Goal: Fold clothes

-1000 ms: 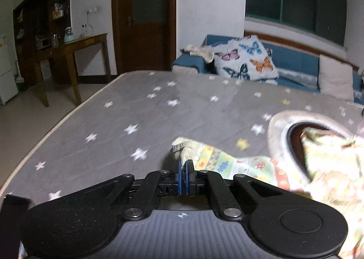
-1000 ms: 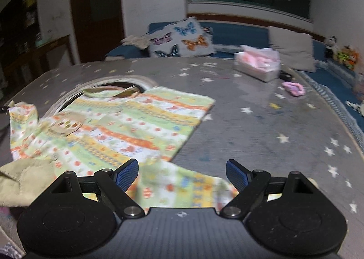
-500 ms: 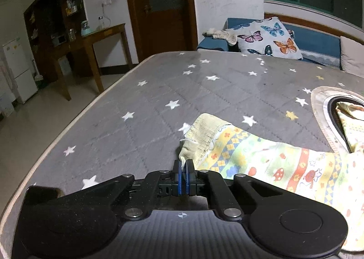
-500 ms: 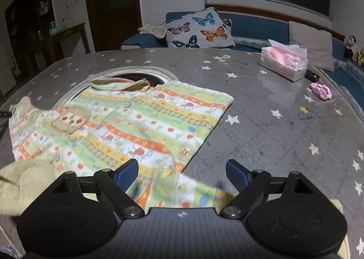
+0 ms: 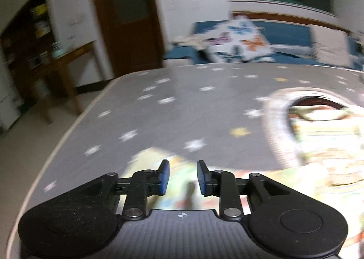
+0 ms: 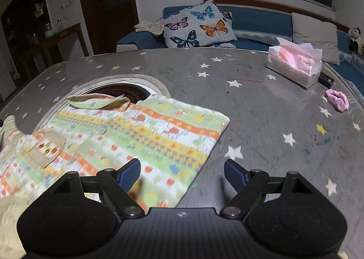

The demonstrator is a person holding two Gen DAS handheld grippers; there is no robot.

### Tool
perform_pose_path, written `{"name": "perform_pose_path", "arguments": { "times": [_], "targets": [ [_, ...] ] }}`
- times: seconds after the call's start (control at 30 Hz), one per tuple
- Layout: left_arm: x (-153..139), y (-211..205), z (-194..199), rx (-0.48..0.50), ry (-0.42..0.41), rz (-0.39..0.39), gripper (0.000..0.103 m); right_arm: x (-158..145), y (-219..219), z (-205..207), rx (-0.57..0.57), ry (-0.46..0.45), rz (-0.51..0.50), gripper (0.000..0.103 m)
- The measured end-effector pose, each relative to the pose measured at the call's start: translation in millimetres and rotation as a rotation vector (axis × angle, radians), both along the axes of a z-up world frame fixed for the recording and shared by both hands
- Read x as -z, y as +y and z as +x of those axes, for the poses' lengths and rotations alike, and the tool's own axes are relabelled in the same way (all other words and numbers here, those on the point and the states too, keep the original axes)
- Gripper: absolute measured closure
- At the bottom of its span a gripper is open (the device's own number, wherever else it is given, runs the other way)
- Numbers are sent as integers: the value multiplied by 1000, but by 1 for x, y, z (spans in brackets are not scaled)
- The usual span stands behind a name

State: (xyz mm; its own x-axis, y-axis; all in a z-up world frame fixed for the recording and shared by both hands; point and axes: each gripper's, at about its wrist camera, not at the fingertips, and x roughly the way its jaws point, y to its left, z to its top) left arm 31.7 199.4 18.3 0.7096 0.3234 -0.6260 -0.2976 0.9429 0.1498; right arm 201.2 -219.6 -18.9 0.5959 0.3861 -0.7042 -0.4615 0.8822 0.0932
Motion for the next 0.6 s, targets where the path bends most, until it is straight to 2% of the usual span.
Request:
{"name": "perform_pose_path", "arguments": {
  "times": [0.2, 0.3, 0.4, 0.6],
  "targets": [
    [12, -72, 61, 292, 83, 3, 74, 4, 9, 17, -13, 0, -12, 20],
    [23, -98, 90, 391, 131, 7, 74, 5, 14, 22, -24, -2, -20, 20],
    [32, -113, 114, 453, 162, -6, 75, 5, 16, 26, -35, -4, -26, 20],
    [36, -128, 150, 525, 155, -44, 74, 5, 23, 31, -65, -6, -30, 20]
  ]
}}
